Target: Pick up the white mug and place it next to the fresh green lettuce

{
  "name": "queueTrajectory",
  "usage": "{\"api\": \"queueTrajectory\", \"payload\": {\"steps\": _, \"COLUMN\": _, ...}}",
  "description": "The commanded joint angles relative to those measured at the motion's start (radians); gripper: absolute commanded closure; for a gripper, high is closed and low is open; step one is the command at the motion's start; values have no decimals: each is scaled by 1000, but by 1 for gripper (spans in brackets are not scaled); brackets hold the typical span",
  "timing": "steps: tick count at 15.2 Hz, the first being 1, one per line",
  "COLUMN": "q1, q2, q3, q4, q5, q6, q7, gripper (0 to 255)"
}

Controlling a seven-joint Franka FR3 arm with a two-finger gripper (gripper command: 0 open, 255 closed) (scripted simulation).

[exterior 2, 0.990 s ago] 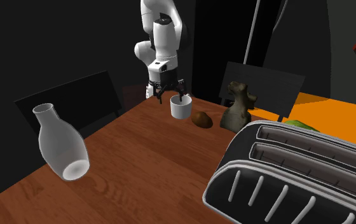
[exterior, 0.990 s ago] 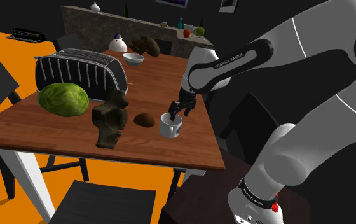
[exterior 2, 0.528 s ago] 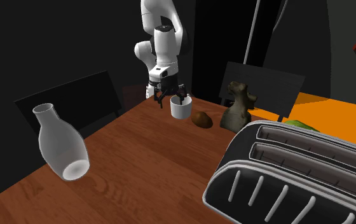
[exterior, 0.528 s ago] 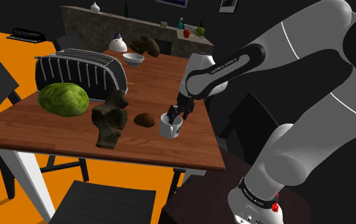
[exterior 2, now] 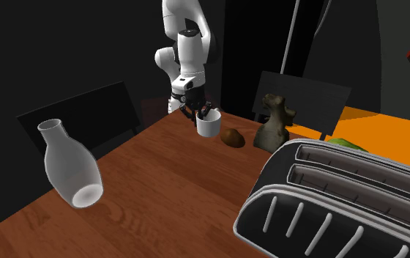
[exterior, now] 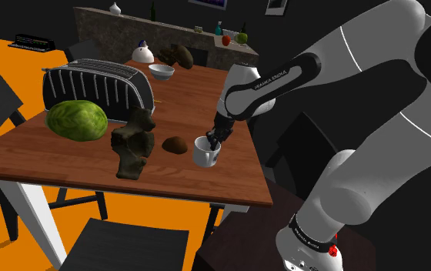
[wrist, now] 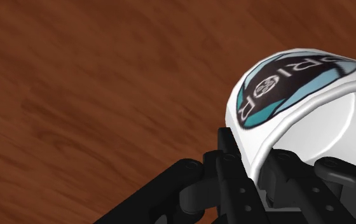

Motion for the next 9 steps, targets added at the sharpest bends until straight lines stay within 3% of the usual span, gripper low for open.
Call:
{"api": "queueTrajectory", "payload": {"steps": 1, "q1": 0, "q2": 0, "q3": 0, "q4": 0, "q5": 0, "q6": 0, "q7": 0, "gripper": 255}}
{"api": "queueTrajectory", "payload": {"steps": 6, "q1": 0, "q2": 0, "q3": 0, "q4": 0, "q5": 0, "q6": 0, "q7": 0, "gripper": 255}}
{"api": "queueTrajectory", "payload": {"steps": 9, "q1": -2, "q2": -33, "q3": 2, "q4": 16, "q5": -5, "q6": -49, "q7": 5, "gripper": 255}}
